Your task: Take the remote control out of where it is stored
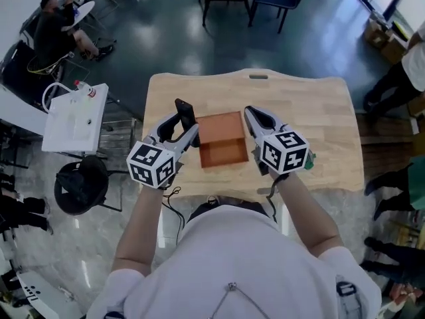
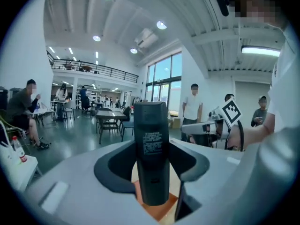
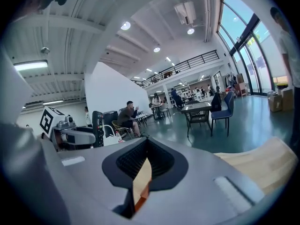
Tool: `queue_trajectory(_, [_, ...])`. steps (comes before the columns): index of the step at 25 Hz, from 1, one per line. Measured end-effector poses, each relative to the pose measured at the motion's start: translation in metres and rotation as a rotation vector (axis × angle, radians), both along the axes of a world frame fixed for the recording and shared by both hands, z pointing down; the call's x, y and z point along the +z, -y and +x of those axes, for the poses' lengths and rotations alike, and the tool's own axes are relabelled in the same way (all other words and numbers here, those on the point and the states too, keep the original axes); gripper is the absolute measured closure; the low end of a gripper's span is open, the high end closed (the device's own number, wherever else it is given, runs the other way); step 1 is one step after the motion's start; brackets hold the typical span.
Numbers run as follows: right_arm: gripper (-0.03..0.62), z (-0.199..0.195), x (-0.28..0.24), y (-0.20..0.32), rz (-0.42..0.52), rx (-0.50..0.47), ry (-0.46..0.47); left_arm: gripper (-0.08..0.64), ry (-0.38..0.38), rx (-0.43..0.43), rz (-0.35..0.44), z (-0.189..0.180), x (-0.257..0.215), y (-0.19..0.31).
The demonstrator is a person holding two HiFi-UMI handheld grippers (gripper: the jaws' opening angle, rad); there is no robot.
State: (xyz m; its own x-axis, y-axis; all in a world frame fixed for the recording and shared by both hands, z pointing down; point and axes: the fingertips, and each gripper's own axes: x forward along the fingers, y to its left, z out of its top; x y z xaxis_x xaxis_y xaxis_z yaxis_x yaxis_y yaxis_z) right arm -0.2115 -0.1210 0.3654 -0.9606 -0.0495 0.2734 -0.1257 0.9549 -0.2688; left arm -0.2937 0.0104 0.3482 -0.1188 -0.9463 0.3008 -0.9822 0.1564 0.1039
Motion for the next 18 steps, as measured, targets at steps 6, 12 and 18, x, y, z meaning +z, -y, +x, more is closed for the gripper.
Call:
queue_trajectory(6, [0.565, -0.023, -0.016, -0.018, 0.015, -0.031, 0.019, 0.341, -0.001, -0.114, 0.096, -0.024, -0.037, -0.035])
queue_trajectory(12, [0.565, -0.022, -0.021, -0.01, 0.024, -0.013, 0.035, 0.341, -0.006, -0.152, 0.127, -0.029, -0.043, -0.042])
queue_trajectory(18, [0.566, -0.019, -0.021, -0.009, 0.039, 0.001, 0.032, 0.34, -0.013, -0.145, 0.131, -0.027, -0.042, -0.039])
